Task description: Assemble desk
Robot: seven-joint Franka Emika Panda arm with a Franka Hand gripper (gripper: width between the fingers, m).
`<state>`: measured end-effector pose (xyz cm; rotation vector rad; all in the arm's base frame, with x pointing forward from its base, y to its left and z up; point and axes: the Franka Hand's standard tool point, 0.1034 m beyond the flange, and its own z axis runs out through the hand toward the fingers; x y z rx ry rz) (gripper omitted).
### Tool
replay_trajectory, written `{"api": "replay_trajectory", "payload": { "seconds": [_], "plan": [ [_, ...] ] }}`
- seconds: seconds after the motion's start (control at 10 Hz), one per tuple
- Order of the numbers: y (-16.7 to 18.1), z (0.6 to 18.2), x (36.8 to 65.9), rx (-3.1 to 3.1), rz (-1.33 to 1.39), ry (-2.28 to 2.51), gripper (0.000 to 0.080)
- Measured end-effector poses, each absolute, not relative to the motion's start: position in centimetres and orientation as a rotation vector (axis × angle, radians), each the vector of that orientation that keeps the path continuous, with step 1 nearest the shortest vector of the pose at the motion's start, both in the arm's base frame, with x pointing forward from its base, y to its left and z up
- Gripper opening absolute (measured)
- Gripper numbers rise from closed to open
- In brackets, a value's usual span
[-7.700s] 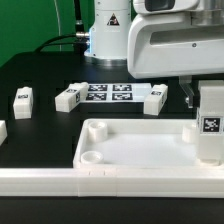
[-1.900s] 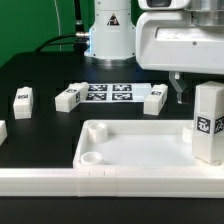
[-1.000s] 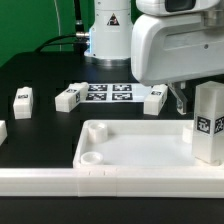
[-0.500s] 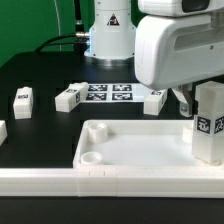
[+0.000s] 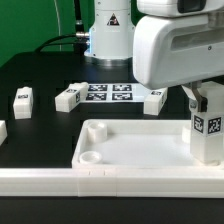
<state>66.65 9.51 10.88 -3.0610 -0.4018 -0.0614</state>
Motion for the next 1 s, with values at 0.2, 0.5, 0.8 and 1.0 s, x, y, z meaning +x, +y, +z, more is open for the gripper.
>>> {"api": "replay_trajectory", "payload": {
  "seconds": [0.2, 0.5, 0.8, 1.0],
  "plan": [
    [9.51, 10.85, 66.64, -3.079, -0.055, -0.190, 0.0288],
    [9.35, 10.73, 66.68, -3.058, -0.075, 0.273, 0.0289],
    [9.12, 10.66, 66.75, -2.975, -0.093, 0.715, 0.0290],
    [9.07, 10.63, 66.71, -2.914, -0.086, 0.939, 0.0290]
  ]
}}
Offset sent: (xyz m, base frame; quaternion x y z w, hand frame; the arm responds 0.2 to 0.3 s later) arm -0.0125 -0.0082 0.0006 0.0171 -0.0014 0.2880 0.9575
